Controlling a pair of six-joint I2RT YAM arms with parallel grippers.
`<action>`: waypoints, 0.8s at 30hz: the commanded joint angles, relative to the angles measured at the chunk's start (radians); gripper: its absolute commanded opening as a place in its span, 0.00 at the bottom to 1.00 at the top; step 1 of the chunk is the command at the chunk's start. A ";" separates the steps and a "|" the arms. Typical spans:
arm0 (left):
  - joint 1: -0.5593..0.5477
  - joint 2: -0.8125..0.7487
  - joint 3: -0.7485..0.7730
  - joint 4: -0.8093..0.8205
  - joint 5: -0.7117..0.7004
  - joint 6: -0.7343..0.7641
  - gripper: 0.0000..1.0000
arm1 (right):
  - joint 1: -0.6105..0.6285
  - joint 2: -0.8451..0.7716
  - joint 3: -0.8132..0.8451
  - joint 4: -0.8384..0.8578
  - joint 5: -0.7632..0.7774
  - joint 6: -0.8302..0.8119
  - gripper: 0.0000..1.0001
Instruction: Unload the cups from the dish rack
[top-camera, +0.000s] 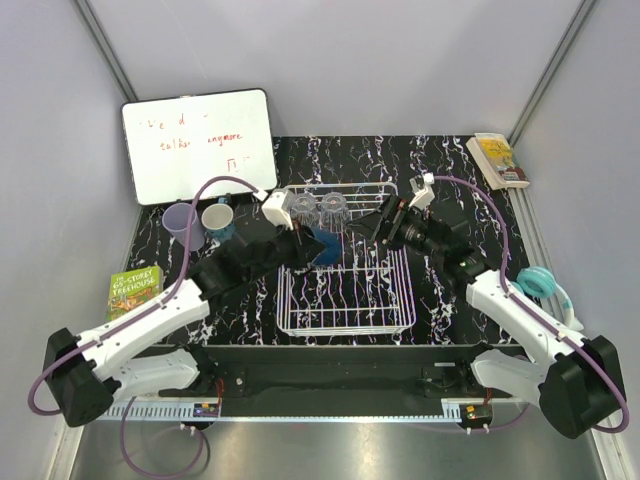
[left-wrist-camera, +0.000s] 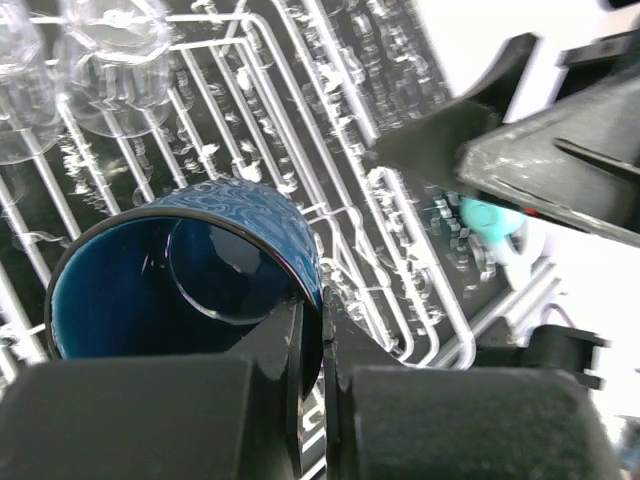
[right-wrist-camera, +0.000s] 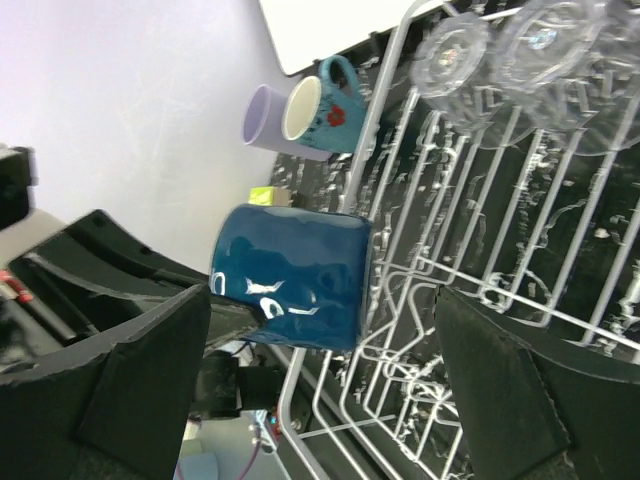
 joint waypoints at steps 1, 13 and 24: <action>-0.005 0.026 0.180 -0.041 -0.093 0.079 0.00 | -0.004 -0.012 0.058 -0.076 0.072 -0.076 1.00; 0.021 0.089 0.538 -0.740 -0.534 0.214 0.00 | -0.004 -0.036 0.062 -0.212 0.169 -0.170 1.00; 0.268 0.057 0.322 -0.874 -0.463 0.196 0.00 | -0.002 -0.041 0.034 -0.212 0.163 -0.185 1.00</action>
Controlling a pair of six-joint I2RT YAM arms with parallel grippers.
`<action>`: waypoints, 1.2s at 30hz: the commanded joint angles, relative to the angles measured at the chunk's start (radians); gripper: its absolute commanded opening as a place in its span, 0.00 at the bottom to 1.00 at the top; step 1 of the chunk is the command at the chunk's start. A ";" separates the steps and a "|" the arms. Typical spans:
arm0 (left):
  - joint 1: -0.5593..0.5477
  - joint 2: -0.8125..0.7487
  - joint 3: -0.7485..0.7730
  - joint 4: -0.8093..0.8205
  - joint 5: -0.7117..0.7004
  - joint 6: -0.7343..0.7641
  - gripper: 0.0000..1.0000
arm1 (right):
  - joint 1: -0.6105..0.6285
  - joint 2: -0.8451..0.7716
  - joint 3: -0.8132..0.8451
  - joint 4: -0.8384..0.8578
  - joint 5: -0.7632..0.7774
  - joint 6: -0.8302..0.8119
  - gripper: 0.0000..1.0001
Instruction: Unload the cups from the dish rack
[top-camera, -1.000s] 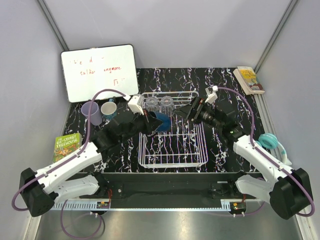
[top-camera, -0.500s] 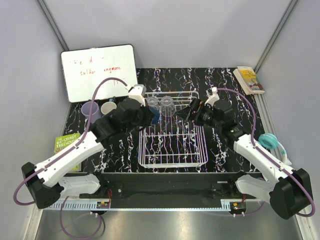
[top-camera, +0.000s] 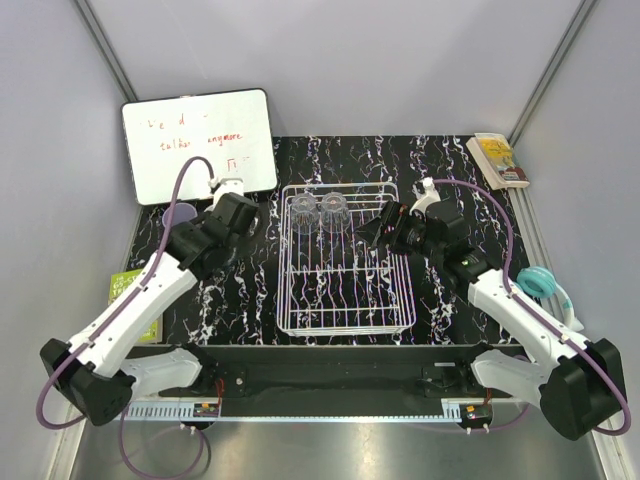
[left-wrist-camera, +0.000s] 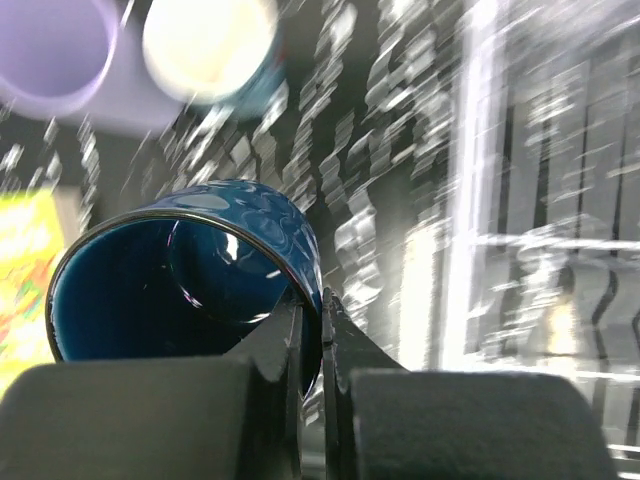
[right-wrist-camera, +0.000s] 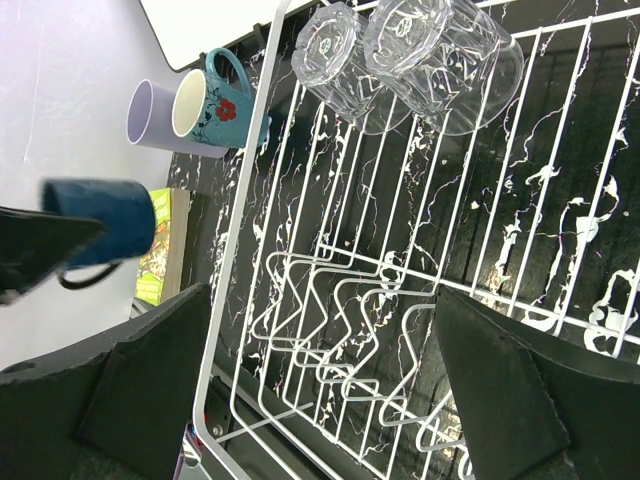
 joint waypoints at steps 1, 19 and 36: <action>0.091 -0.018 -0.067 -0.012 0.005 0.031 0.00 | -0.002 -0.032 0.005 0.008 0.011 -0.028 1.00; 0.368 0.188 -0.236 0.250 0.259 0.072 0.00 | -0.002 -0.033 -0.023 0.008 -0.008 -0.018 1.00; 0.506 0.307 -0.252 0.356 0.338 0.054 0.00 | -0.002 0.002 -0.015 0.013 -0.017 -0.018 1.00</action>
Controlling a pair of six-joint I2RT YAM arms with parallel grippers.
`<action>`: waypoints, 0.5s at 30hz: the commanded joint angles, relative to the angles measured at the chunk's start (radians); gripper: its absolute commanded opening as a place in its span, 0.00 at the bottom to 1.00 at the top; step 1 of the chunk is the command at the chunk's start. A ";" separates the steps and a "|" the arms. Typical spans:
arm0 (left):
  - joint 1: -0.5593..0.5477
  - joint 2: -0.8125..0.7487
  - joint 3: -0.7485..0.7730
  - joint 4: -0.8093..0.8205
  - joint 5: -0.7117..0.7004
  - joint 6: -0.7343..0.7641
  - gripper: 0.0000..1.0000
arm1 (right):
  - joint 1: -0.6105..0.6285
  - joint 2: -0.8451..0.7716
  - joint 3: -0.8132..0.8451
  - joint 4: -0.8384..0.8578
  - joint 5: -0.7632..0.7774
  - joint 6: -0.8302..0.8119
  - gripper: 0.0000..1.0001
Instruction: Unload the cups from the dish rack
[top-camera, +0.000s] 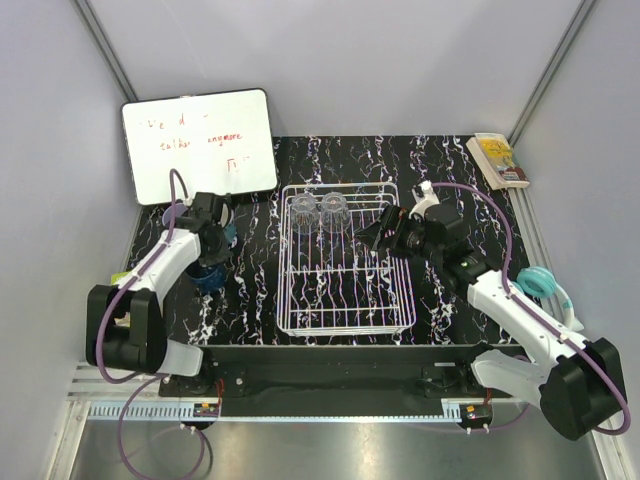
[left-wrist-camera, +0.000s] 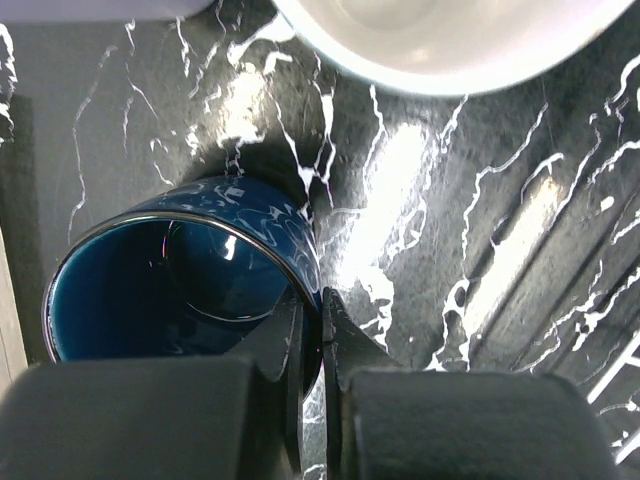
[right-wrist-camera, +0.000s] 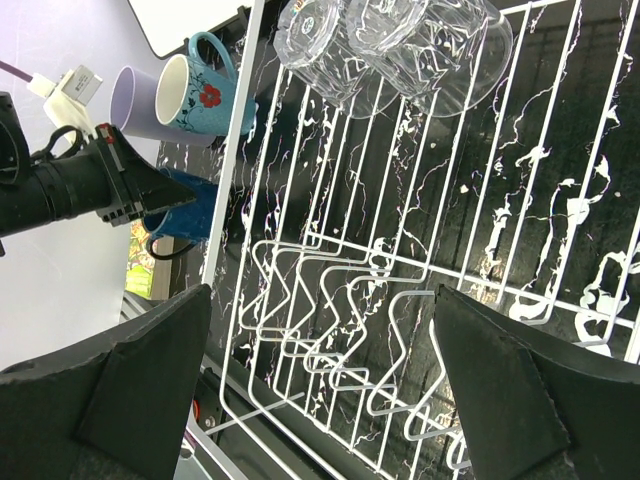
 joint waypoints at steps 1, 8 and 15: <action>0.014 0.049 0.036 0.067 0.033 -0.003 0.00 | -0.002 0.004 0.007 0.029 -0.013 -0.012 1.00; 0.040 0.126 0.066 0.088 0.050 -0.002 0.00 | -0.002 -0.006 0.002 0.021 -0.016 -0.023 1.00; 0.040 0.053 0.048 0.047 0.026 -0.016 0.05 | -0.002 -0.003 0.005 0.013 -0.011 -0.033 1.00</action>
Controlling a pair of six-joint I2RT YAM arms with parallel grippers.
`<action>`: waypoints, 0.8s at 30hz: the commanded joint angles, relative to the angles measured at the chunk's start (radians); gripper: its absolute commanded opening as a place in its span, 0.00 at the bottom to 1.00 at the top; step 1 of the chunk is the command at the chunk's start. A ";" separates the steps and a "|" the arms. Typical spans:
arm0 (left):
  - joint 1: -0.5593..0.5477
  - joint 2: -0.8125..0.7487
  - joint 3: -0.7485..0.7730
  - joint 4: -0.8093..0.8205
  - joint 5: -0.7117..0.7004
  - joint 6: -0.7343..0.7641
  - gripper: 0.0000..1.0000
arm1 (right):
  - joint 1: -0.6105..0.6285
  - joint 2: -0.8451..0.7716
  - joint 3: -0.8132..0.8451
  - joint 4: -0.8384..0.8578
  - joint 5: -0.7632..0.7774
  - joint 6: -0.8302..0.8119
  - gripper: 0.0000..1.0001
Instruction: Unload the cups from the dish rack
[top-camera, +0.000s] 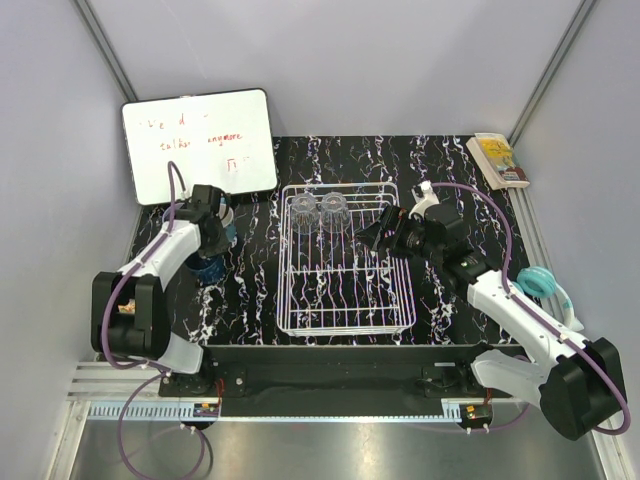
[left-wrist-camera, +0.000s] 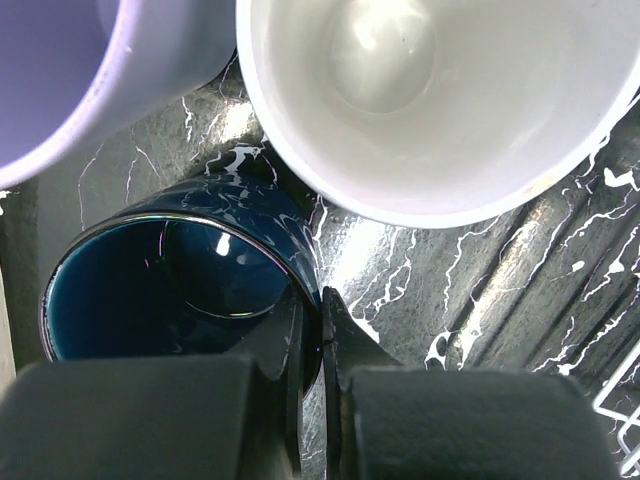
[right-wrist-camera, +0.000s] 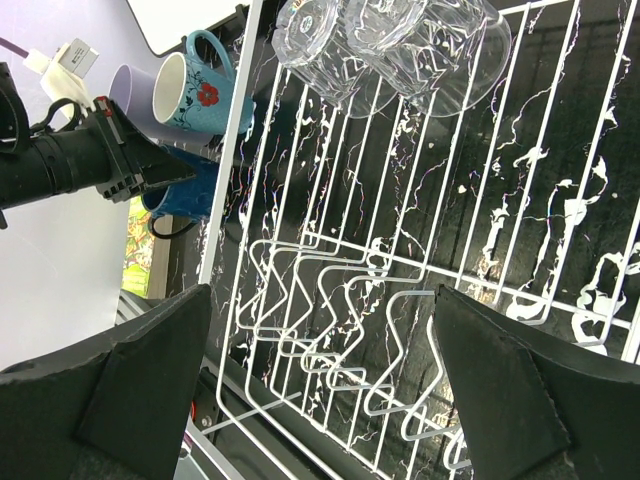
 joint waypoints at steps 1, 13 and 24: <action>0.007 -0.049 -0.018 -0.017 0.025 -0.015 0.15 | -0.002 0.002 0.008 0.014 -0.015 -0.025 1.00; -0.008 -0.235 0.001 -0.117 0.046 -0.041 0.63 | -0.001 0.006 0.013 0.012 -0.007 -0.019 1.00; -0.237 -0.419 0.117 -0.146 -0.015 -0.131 0.71 | 0.008 0.254 0.322 -0.247 0.138 -0.102 0.98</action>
